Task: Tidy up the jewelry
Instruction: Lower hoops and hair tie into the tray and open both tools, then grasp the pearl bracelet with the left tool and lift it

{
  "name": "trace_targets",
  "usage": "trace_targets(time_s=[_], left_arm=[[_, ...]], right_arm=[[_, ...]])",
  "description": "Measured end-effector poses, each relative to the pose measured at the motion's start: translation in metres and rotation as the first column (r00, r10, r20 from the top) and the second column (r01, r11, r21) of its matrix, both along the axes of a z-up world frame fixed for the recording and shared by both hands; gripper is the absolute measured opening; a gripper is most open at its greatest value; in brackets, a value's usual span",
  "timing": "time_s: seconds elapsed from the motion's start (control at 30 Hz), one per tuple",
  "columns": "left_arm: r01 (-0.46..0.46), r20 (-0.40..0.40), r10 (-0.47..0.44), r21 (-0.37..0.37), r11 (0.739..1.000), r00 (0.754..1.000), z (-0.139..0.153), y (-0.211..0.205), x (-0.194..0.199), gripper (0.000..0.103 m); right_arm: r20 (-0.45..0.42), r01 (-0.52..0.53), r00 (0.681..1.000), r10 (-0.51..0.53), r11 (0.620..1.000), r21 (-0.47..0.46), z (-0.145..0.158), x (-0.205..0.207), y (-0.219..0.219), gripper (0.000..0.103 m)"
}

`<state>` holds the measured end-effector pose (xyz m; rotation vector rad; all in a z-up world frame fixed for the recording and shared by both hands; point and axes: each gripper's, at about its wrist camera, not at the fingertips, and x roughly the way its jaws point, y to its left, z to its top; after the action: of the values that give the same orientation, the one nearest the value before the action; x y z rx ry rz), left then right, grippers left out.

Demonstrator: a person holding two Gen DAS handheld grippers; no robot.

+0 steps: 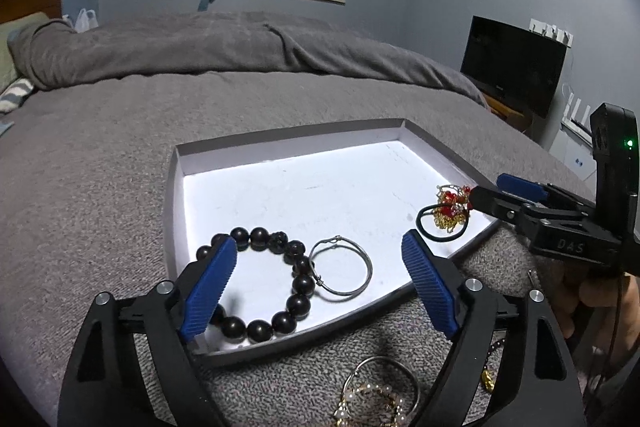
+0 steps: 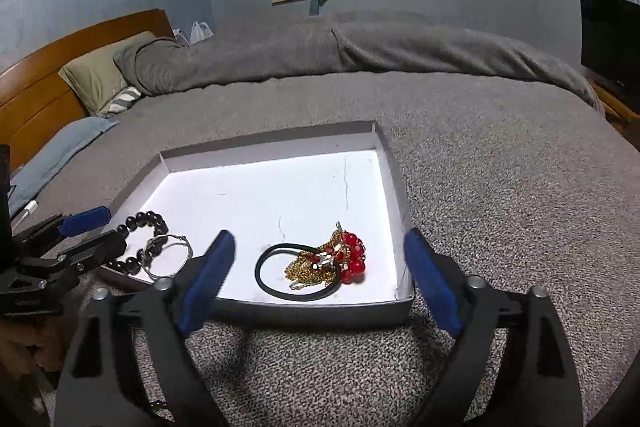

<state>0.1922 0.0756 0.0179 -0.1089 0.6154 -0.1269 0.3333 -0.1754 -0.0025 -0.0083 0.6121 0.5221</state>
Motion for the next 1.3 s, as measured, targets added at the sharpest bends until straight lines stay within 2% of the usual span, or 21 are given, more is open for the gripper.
trace_targets(time_s=[0.2, 0.37, 0.53, 0.77, 0.83, 0.97, 1.3], left_arm=[[-0.006, 0.021, 0.007, -0.010, 1.000, 1.000, 0.005, 0.005, -0.015, 0.090], [0.004, 0.011, -0.004, -0.014, 1.000, 1.000, 0.007, 0.002, -0.024, 0.090], [0.014, 0.012, -0.014, -0.037, 0.999, 1.000, 0.008, 0.000, -0.045, 0.090], [0.071, 0.023, -0.071, 0.018, 0.997, 0.997, 0.006, -0.005, -0.072, 0.088], [0.083, 0.006, -0.083, 0.031, 0.996, 0.997, 0.003, -0.006, -0.073, 0.085], [0.116, -0.081, -0.114, 0.014, 0.993, 0.990, -0.010, -0.005, -0.069, 0.074], [0.171, -0.160, -0.161, 0.052, 0.984, 0.974, -0.026, -0.023, -0.059, 0.070]], right_arm=[[0.013, 0.008, 1.000, -0.009, 0.999, 0.034, 0.008, -0.009, -0.009, 0.089], [0.013, -0.038, 0.999, 0.039, 0.999, -0.004, 0.010, -0.017, -0.008, 0.091], [-0.015, -0.042, 0.999, 0.044, 0.996, 0.073, 0.013, -0.020, -0.027, 0.091], [-0.026, -0.011, 1.000, 0.014, 0.991, 0.132, 0.011, -0.037, -0.055, 0.091], [-0.024, -0.009, 1.000, 0.012, 0.992, 0.128, 0.008, -0.046, -0.060, 0.091], [-0.020, -0.024, 0.999, 0.026, 0.995, 0.099, 0.004, -0.059, -0.063, 0.091], [-0.035, -0.057, 0.998, 0.059, 0.997, 0.044, -0.003, -0.064, -0.066, 0.090]])
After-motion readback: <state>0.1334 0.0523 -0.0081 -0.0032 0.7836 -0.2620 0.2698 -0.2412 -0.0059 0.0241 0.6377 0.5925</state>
